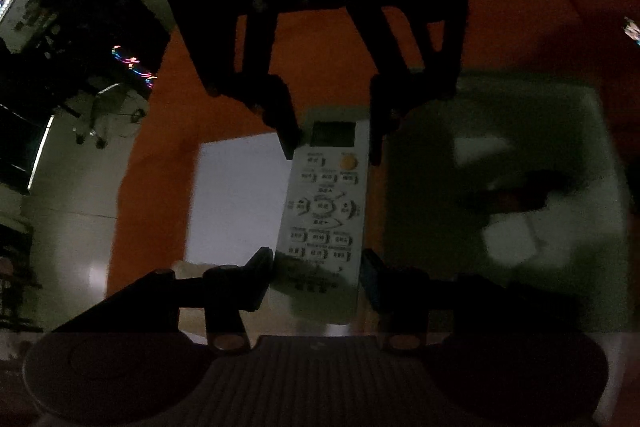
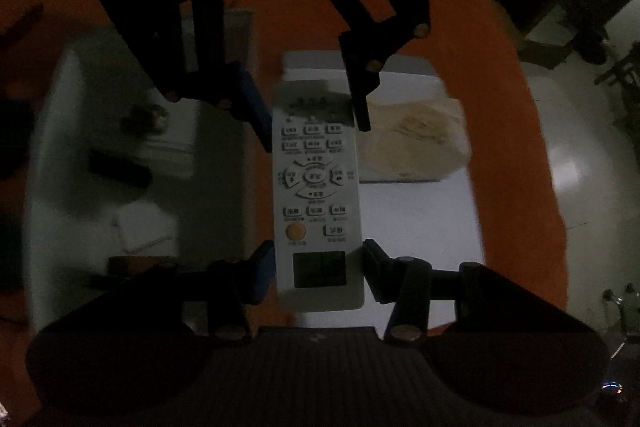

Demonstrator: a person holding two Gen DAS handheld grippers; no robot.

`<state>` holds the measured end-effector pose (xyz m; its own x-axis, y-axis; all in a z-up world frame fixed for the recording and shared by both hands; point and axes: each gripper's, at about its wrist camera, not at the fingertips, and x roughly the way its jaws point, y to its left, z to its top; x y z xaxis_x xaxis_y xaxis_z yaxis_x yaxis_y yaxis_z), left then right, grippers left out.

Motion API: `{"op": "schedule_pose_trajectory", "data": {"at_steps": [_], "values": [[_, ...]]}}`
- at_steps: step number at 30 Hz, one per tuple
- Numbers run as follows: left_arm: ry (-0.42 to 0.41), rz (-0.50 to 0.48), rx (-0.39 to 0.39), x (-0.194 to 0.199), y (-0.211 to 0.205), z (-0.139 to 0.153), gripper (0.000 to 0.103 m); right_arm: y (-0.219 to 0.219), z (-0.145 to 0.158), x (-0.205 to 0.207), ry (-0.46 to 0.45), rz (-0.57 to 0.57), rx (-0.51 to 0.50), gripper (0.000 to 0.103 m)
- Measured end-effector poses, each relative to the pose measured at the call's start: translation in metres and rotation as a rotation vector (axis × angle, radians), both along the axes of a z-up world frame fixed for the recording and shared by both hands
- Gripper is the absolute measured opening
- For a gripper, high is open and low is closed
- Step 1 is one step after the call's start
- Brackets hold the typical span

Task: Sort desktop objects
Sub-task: 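Carry the remote over the white box with both tools, then open both tools to drop the remote into the box and raise them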

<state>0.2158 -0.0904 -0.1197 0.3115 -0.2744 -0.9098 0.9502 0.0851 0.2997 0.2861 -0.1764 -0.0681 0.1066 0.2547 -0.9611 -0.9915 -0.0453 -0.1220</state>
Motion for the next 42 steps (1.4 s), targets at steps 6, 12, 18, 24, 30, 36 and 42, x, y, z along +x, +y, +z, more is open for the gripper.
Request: {"op": "schedule_pose_trajectory", "data": {"at_steps": [6,12,18,24,30,36,42], "values": [[0.043,-0.012,0.028,-0.050,0.004,-0.022,0.042,0.013,-0.023,-0.048,0.074,0.026,-0.014,0.049],[0.083,0.018,0.068,-0.077,0.002,-0.061,0.042,0.017,-0.070,-0.084,0.132,0.039,-0.044,0.049],[0.034,0.068,0.082,-0.075,-0.006,-0.101,0.042,0.025,-0.112,-0.091,0.078,0.044,-0.111,0.049],[0.038,0.085,0.104,-0.063,-0.006,-0.128,0.042,0.028,-0.146,-0.083,0.047,0.014,-0.134,0.049],[0.040,0.071,0.114,-0.063,-0.003,-0.137,0.041,0.033,-0.159,-0.082,0.082,0.005,-0.144,0.049],[0.013,0.028,0.088,-0.069,0.007,-0.124,0.062,0.035,-0.164,-0.088,0.086,0.021,-0.172,0.051],[0.000,0.055,0.015,-0.068,0.027,-0.084,0.061,0.029,-0.146,-0.093,0.090,-0.002,-0.146,0.053]]}}
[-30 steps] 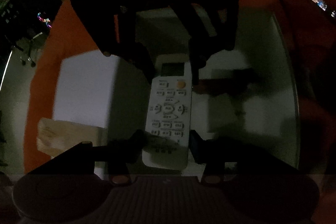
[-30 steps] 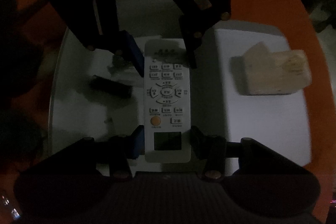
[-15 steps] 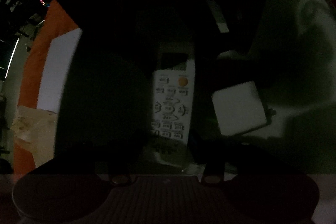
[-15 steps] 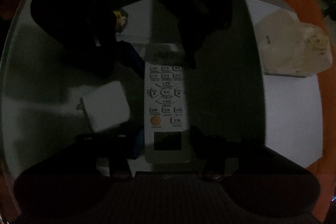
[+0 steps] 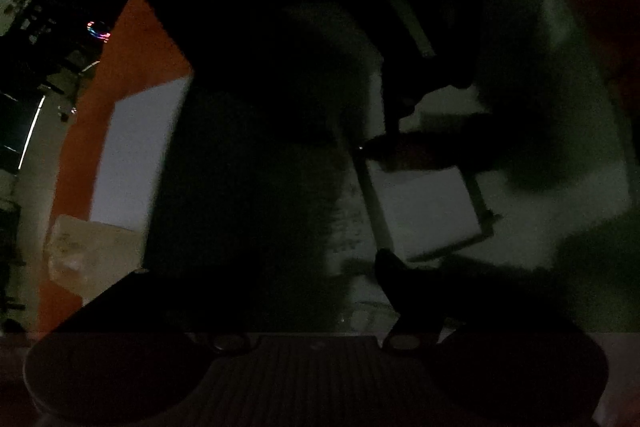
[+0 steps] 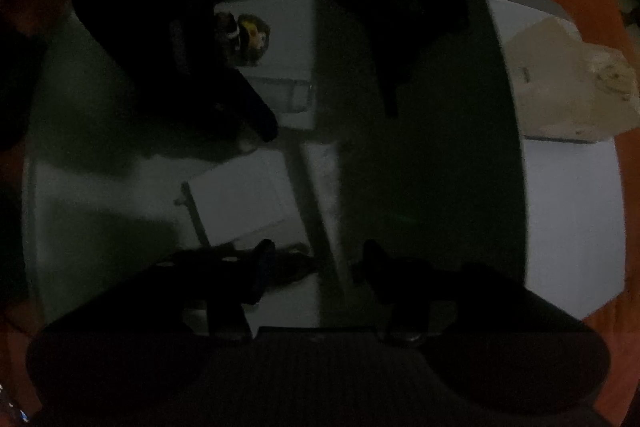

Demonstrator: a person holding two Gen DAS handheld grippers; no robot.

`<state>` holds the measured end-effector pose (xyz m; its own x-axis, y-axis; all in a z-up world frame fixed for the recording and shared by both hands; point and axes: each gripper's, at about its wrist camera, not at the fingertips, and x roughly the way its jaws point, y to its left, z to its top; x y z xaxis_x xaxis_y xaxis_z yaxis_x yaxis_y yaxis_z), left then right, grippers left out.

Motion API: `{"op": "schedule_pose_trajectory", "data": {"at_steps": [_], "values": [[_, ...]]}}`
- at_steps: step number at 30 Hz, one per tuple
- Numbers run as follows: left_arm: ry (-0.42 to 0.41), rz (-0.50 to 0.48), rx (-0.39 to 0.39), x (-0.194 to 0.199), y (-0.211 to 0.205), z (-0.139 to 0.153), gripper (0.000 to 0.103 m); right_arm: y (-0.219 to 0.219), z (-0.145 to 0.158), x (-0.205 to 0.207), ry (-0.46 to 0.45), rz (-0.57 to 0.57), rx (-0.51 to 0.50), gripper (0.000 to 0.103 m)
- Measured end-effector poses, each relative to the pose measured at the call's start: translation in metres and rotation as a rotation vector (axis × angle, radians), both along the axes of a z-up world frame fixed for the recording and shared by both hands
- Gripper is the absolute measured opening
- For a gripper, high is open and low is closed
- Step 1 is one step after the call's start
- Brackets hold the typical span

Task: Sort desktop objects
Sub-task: 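Open both tools to drop the remote into the box and raise them, then move both open tools toward the beige tissue pack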

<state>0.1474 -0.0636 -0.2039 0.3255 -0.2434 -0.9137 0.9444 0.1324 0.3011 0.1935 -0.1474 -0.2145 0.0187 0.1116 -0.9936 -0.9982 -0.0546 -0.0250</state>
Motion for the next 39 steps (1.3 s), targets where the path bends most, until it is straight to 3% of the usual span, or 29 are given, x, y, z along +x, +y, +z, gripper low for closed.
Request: {"op": "schedule_pose_trajectory", "data": {"at_steps": [8,13,18,26,28,30,39], "values": [[-0.021,0.203,-0.176,0.007,0.024,0.084,0.061,-0.010,0.047,-0.012,-0.010,-0.077,0.052,0.055],[0.004,0.483,-0.327,0.027,0.043,0.126,0.062,-0.021,0.094,-0.007,0.002,-0.182,0.108,0.058],[0.035,0.773,-0.394,0.067,0.068,0.146,0.062,-0.027,0.128,0.012,0.017,-0.307,0.202,0.062],[0.228,1.091,-0.381,0.125,0.089,0.116,0.062,-0.025,0.150,0.056,-0.020,-0.366,0.304,0.059],[0.287,1.160,-0.391,0.136,0.092,0.104,0.047,-0.022,0.152,0.072,-0.032,-0.365,0.307,0.056],[0.343,1.227,-0.407,0.147,0.094,0.094,0.045,-0.018,0.151,0.090,-0.050,-0.362,0.304,0.053],[0.411,1.554,-0.598,0.176,0.116,0.058,0.045,0.008,0.127,0.162,-0.107,-0.400,0.306,0.051]]}}
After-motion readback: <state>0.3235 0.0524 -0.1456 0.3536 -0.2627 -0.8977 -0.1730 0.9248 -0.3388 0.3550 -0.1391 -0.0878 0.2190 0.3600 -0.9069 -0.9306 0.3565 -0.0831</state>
